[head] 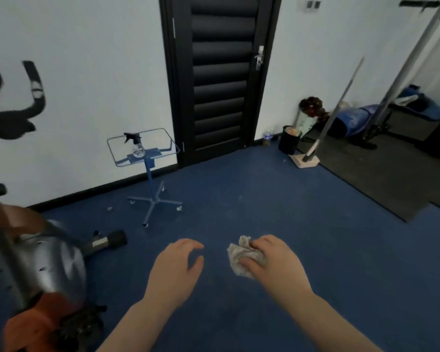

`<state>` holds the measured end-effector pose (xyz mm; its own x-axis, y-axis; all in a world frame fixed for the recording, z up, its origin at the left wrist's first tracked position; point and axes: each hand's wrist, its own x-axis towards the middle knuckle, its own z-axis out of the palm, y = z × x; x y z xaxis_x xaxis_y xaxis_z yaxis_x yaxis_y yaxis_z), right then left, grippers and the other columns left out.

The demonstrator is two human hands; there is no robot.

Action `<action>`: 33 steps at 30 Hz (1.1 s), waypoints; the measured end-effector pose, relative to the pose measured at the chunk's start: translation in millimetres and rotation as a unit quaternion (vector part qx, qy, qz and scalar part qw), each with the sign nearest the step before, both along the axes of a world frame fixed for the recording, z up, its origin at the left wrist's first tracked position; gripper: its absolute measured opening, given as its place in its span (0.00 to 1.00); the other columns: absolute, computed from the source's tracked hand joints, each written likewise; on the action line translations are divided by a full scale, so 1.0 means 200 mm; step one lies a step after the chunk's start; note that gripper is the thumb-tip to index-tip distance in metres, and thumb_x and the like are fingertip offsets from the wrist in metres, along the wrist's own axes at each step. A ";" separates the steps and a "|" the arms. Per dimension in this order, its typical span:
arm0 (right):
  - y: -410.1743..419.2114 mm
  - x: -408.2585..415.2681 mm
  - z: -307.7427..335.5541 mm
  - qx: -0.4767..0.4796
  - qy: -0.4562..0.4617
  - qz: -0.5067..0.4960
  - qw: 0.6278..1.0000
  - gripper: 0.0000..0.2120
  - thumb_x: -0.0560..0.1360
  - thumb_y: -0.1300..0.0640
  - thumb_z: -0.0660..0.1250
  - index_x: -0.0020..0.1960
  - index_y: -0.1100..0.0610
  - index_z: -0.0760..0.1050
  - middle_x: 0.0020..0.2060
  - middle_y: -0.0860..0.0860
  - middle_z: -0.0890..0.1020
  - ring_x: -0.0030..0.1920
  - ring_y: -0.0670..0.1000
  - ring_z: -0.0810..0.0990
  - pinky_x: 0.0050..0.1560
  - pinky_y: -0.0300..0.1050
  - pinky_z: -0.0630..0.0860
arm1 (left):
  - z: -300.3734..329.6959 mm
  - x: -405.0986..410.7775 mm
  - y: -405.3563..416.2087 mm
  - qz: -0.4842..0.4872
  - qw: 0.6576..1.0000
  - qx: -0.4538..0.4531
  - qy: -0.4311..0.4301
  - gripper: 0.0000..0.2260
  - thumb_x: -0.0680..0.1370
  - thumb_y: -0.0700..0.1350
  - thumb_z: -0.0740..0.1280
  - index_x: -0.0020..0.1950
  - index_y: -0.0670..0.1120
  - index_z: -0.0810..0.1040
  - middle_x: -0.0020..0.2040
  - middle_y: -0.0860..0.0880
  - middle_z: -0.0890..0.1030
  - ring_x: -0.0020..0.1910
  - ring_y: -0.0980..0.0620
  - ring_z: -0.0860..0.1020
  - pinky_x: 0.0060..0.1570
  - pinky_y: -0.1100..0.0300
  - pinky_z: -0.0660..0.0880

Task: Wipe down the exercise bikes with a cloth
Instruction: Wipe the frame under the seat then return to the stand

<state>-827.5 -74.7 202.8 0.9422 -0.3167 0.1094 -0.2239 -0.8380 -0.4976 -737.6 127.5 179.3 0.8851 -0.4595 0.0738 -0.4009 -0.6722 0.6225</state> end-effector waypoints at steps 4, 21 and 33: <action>-0.11 0.33 0.01 0.007 -0.020 0.026 0.999 0.12 0.72 0.44 0.67 0.52 0.48 0.77 0.45 0.41 0.74 0.49 0.44 0.73 0.47 0.38 0.70 | 0.07 0.32 -0.09 0.029 0.999 0.010 -0.012 0.11 0.78 0.49 0.64 0.60 0.54 0.77 0.60 0.60 0.76 0.60 0.59 0.72 0.59 0.63 0.69; -0.62 1.87 0.04 0.008 -0.019 0.213 0.977 0.10 0.72 0.43 0.66 0.49 0.46 0.76 0.44 0.41 0.73 0.47 0.42 0.71 0.45 0.38 0.70 | 0.14 1.45 -0.47 0.189 0.981 0.013 -0.048 0.11 0.77 0.48 0.65 0.59 0.54 0.78 0.59 0.59 0.77 0.57 0.57 0.74 0.56 0.63 0.70; -0.42 2.68 -0.04 0.022 -0.002 0.304 0.952 0.08 0.72 0.42 0.65 0.48 0.43 0.75 0.43 0.39 0.72 0.46 0.40 0.71 0.43 0.36 0.69 | 0.09 2.05 -0.33 0.265 0.964 0.027 -0.017 0.09 0.76 0.48 0.66 0.56 0.54 0.78 0.55 0.61 0.76 0.56 0.58 0.75 0.54 0.65 0.68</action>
<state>-291.4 -159.7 194.5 0.9524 0.2830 0.1133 0.2984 -0.7900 -0.5355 -328.2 60.5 196.6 0.9941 0.0515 0.0958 -0.0127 -0.8198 0.5726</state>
